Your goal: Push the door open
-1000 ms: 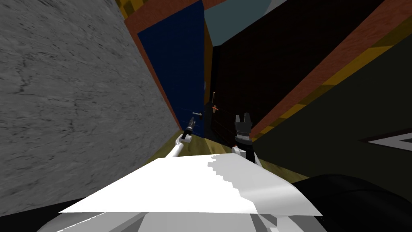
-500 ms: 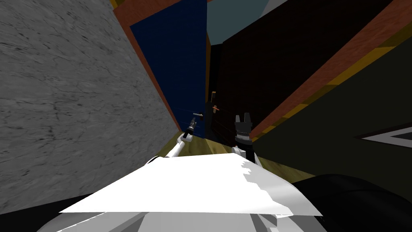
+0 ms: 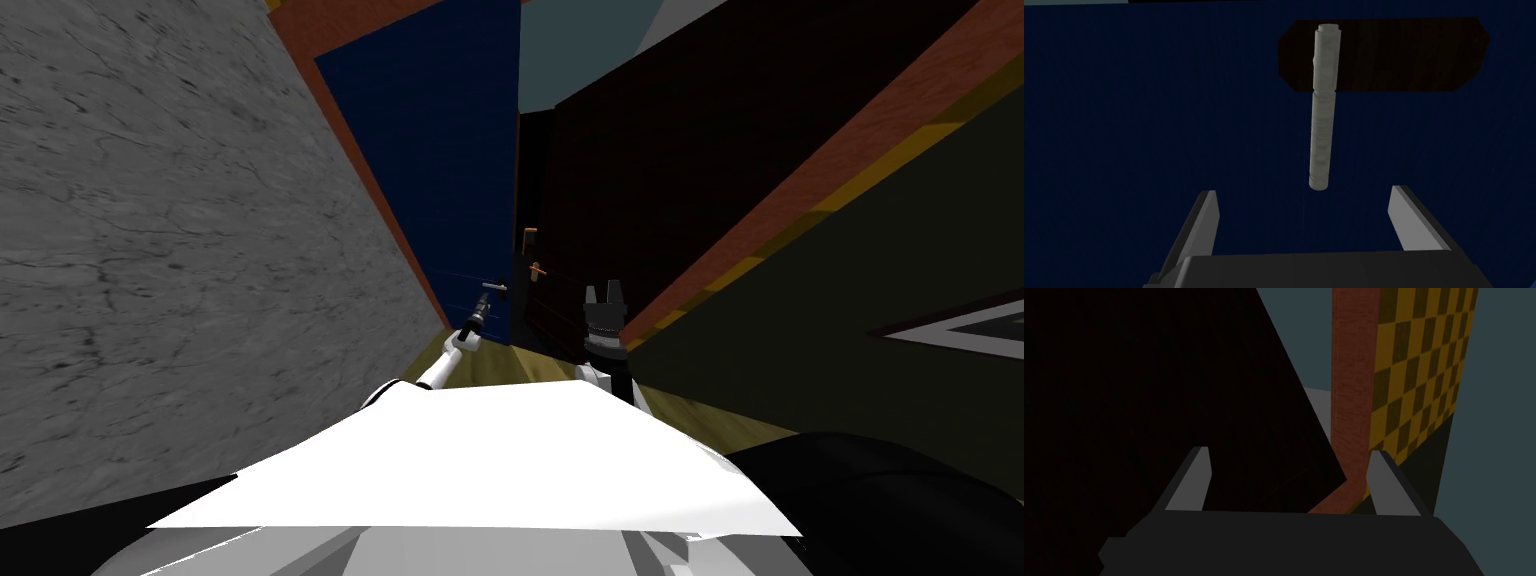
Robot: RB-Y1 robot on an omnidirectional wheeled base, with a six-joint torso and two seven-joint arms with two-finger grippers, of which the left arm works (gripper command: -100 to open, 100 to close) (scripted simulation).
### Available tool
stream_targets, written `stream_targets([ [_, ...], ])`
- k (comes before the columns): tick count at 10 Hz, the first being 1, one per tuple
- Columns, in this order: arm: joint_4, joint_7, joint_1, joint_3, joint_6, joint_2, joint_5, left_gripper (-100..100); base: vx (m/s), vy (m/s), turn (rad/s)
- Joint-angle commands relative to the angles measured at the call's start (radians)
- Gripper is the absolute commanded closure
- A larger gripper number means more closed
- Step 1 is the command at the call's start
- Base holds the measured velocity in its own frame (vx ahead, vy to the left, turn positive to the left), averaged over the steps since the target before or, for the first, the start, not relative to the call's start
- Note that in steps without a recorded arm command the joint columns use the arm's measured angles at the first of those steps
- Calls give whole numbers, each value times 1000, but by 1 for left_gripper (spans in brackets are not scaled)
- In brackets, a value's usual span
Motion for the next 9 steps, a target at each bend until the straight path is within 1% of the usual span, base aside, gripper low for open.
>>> stream_targets([
  [1, 34, 0, -19, -3, -1, -3, 1, -100, 37, 78, -64],
  [4, 112, -1, -65, -10, -1, -14, 3, -100, 49, 113, -79],
  [6, 137, -1, -80, -12, -1, -18, 3, -100, 41, 81, -39],
  [7, 126, 0, -73, -12, 1, -16, 3, -100, 19, 29, -9],
  [8, 130, -2, -75, -8, -1, -6, 4, -100, 91, -20, -30],
  [9, 131, -2, -75, -7, -1, -5, 5, -100, 157, -43, -22],
])
